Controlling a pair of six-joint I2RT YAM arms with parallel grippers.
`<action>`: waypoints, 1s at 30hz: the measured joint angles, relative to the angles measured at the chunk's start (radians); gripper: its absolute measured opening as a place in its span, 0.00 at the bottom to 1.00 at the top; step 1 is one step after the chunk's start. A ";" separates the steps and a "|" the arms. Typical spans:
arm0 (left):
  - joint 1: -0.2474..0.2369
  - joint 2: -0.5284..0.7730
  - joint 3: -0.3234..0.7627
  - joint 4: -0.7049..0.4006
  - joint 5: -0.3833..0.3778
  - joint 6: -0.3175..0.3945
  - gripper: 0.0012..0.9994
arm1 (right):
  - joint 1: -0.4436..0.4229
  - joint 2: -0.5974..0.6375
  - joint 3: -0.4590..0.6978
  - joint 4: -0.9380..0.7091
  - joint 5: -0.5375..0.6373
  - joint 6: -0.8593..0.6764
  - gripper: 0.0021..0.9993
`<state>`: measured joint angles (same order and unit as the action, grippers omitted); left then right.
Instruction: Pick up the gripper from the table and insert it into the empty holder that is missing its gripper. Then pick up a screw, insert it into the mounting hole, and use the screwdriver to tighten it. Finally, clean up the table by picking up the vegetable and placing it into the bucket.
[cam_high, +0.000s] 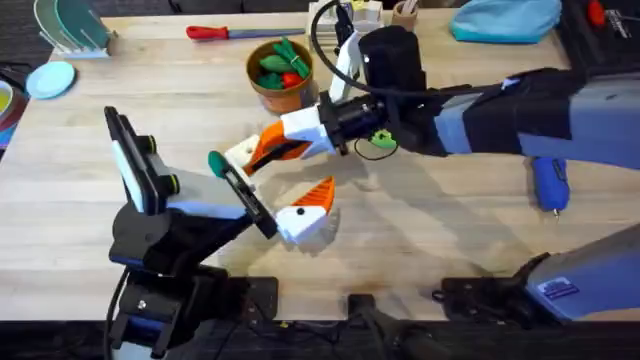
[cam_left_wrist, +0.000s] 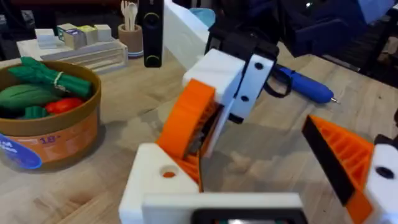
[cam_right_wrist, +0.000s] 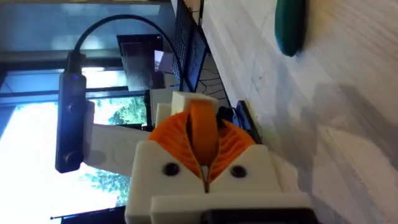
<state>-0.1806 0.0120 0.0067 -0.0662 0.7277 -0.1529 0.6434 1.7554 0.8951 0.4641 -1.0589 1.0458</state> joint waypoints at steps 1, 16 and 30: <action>0.000 0.000 0.000 0.000 0.000 -0.001 0.99 | 0.000 0.000 0.000 0.000 -0.001 -0.003 0.01; 0.000 0.000 0.000 0.000 0.002 0.004 0.99 | 0.000 0.000 0.000 -0.008 -0.016 -0.048 0.22; -0.001 0.000 0.001 -0.001 0.020 0.022 0.99 | -0.012 0.012 0.000 -0.015 -0.063 -0.057 0.40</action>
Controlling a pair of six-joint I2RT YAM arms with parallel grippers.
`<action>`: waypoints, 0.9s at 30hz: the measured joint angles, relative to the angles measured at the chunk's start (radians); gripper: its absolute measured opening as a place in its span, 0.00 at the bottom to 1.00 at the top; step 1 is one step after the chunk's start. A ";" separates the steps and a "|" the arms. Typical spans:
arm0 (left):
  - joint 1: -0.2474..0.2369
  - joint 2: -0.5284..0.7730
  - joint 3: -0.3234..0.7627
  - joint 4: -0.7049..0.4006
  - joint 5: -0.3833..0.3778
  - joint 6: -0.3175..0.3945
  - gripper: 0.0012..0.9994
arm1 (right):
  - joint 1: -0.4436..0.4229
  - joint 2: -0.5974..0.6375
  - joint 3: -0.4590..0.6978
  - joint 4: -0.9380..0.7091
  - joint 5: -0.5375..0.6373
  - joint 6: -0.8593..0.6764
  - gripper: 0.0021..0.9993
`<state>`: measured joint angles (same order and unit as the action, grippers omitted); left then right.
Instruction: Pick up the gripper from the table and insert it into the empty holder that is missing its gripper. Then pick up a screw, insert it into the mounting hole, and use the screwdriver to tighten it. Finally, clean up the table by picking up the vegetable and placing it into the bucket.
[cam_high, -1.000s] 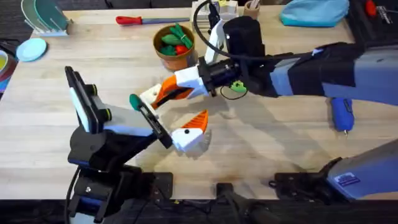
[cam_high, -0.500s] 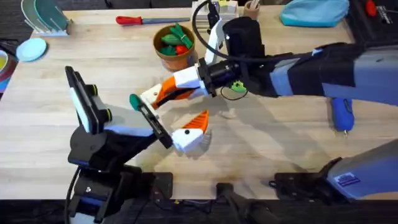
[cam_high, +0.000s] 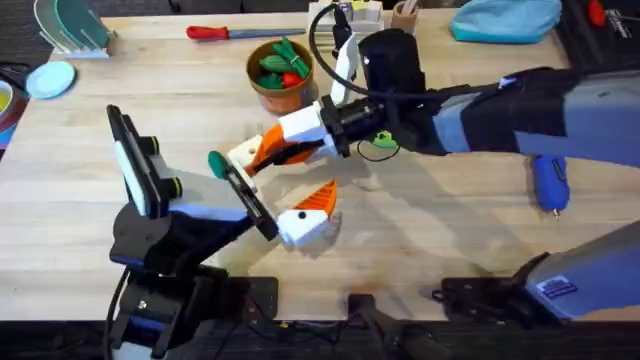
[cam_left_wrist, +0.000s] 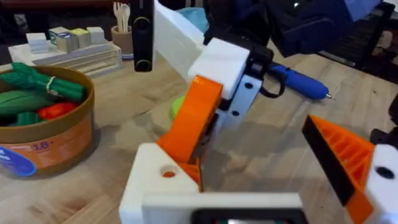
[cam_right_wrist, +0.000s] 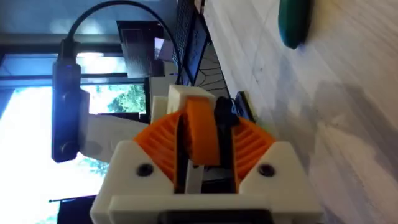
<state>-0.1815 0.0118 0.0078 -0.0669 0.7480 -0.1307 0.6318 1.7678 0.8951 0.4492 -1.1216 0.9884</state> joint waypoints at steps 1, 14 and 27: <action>-0.001 0.000 0.000 0.000 0.000 0.000 0.99 | -0.002 0.003 0.000 0.000 -0.005 -0.001 0.41; -0.012 0.000 0.000 -0.001 0.027 0.020 0.99 | -0.028 0.007 0.000 0.004 -0.055 -0.002 0.52; -0.025 0.000 0.000 -0.004 0.081 0.026 0.99 | -0.039 0.007 0.000 0.023 -0.073 -0.002 0.71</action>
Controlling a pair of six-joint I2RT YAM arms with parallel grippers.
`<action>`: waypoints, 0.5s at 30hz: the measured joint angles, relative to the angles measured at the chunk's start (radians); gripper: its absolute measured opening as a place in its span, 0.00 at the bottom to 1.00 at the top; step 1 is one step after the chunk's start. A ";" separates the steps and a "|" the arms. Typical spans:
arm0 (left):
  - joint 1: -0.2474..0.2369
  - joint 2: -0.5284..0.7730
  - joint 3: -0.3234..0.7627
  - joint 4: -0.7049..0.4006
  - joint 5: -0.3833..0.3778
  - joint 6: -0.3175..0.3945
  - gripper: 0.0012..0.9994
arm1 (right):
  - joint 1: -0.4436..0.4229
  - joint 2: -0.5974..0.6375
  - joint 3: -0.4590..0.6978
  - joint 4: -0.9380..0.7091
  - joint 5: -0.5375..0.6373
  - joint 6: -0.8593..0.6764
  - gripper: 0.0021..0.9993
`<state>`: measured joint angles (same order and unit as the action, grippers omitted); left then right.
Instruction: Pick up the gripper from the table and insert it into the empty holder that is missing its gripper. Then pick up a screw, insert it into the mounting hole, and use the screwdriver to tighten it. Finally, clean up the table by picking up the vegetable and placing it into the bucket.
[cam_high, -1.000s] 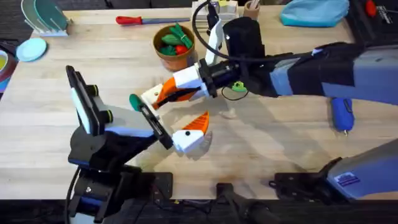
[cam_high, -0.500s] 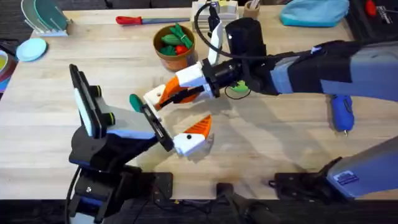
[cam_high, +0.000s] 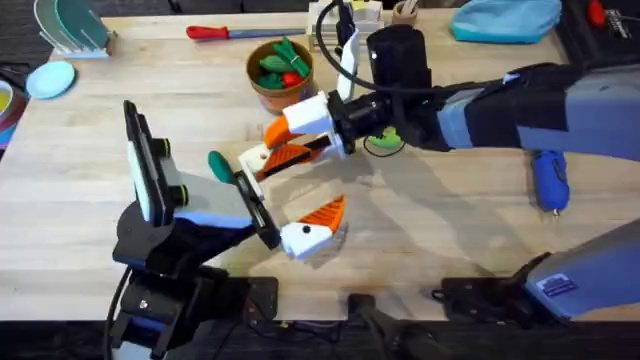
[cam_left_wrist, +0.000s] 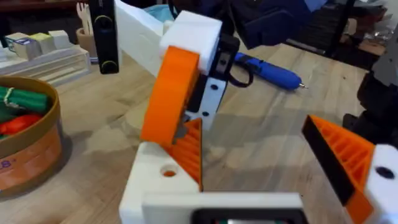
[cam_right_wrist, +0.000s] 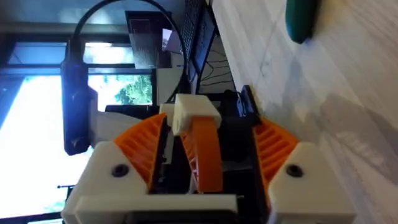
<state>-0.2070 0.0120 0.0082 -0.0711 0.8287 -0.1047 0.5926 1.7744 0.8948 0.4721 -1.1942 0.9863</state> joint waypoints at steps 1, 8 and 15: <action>0.000 0.000 0.000 0.000 0.002 0.000 0.99 | 0.000 0.000 0.000 0.000 0.000 0.000 0.71; 0.000 0.000 0.000 0.000 0.014 0.000 0.99 | -0.012 0.000 0.000 0.000 0.000 -0.009 0.90; 0.000 0.000 0.000 -0.001 0.014 0.000 0.99 | -0.129 0.000 0.000 0.044 0.009 -0.023 0.93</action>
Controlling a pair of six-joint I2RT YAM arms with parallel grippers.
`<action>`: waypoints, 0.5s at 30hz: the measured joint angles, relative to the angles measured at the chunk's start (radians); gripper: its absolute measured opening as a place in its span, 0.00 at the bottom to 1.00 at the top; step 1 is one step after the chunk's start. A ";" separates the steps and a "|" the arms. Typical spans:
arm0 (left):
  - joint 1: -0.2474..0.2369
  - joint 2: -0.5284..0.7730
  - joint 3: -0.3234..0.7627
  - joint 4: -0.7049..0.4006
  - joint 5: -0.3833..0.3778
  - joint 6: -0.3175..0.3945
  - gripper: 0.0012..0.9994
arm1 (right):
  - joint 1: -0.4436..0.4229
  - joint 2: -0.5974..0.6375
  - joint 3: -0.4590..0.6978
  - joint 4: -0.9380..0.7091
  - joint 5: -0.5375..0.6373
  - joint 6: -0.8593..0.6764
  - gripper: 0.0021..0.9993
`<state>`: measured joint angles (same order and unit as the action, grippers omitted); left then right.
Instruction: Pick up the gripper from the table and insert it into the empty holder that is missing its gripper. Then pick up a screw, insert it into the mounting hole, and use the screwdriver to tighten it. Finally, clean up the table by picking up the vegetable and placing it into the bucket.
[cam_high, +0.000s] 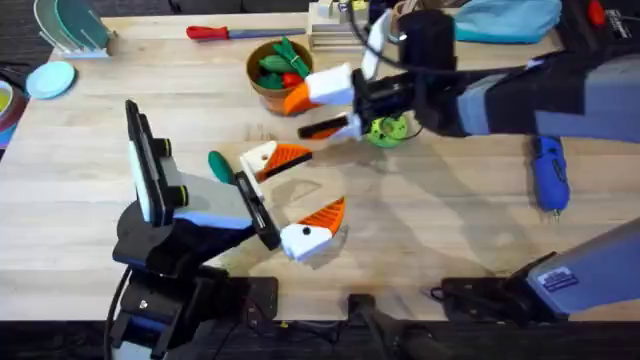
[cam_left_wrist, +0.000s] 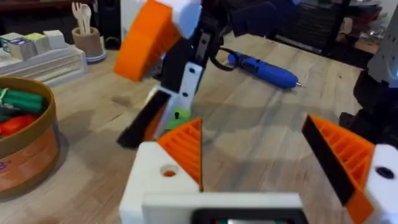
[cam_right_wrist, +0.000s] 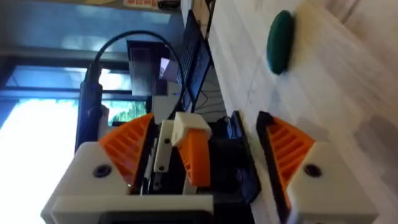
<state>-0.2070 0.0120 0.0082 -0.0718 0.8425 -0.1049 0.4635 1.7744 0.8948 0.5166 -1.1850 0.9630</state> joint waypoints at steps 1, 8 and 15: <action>0.000 0.000 0.000 0.000 0.000 0.000 0.99 | -0.023 0.000 0.000 0.000 0.006 -0.006 0.93; 0.000 0.000 0.000 0.000 0.000 0.000 0.99 | -0.161 0.000 0.029 -0.009 0.063 -0.061 0.93; 0.000 0.000 0.000 0.000 0.000 0.000 0.99 | -0.220 -0.038 0.142 -0.338 0.188 -0.226 0.94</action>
<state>-0.2070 0.0120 0.0082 -0.0719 0.8429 -0.1047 0.2432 1.7365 1.0368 0.1783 -0.9968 0.7373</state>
